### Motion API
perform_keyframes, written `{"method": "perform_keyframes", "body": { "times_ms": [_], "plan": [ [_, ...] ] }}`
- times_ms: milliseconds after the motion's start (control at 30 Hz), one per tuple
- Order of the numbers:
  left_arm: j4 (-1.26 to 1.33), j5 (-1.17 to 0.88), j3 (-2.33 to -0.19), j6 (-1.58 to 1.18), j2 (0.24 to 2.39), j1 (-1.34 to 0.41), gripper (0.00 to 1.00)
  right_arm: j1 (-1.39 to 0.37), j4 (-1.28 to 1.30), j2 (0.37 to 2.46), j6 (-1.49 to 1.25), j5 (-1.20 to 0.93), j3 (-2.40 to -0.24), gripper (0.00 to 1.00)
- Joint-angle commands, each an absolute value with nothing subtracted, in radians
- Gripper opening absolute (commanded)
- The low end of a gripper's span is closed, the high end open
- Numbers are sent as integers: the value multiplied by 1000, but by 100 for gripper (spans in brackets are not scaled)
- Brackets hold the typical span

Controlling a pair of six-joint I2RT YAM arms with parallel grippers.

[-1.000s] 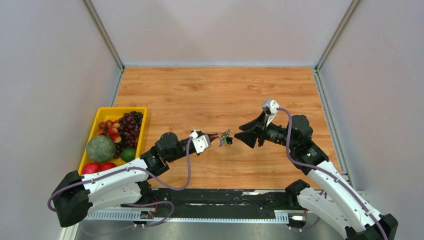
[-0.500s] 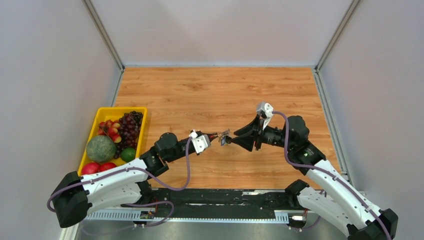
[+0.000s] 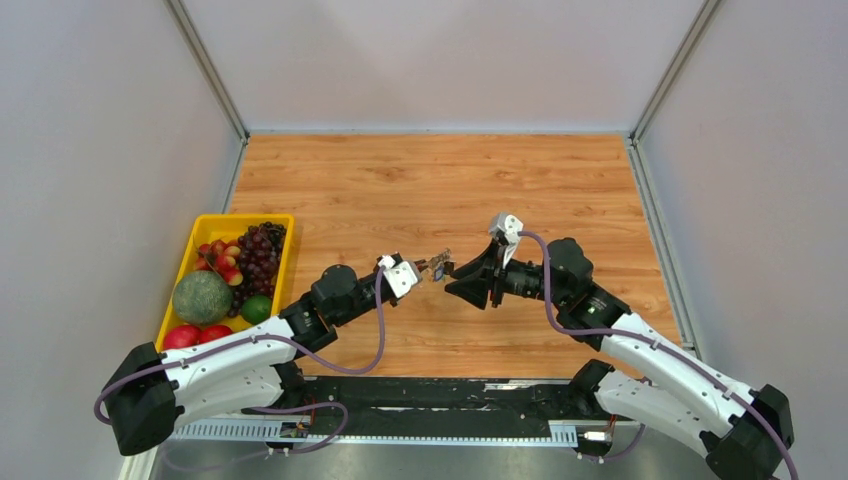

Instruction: Remove the keys from the keyring

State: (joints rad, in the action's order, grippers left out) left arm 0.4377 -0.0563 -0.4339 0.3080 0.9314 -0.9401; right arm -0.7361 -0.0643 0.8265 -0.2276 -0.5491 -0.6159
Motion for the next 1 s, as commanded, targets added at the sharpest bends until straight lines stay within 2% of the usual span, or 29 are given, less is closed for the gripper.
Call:
{"method": "perform_keyframes", "body": {
  "times_ms": [0, 133, 300, 633, 867, 967],
  "plan": [
    [478, -32, -496, 276, 911, -941, 0, -767, -190, 863, -246, -477, -608, 40],
    [483, -43, -498, 258, 912, -941, 0, -775, -243, 885, -261, -439, -594, 36],
    [494, -49, -498, 247, 913, -941, 0, -776, -283, 929, -268, -425, -598, 37],
    [502, -69, -502, 250, 910, -941, 0, -779, -320, 957, -266, -423, -574, 47],
    [485, -91, -490, 267, 901, -941, 0, -779, -155, 838, -172, -394, -615, 49],
    [402, -142, -519, 299, 901, -942, 0, -779, -71, 764, -69, -375, -636, 48]
  ]
}}
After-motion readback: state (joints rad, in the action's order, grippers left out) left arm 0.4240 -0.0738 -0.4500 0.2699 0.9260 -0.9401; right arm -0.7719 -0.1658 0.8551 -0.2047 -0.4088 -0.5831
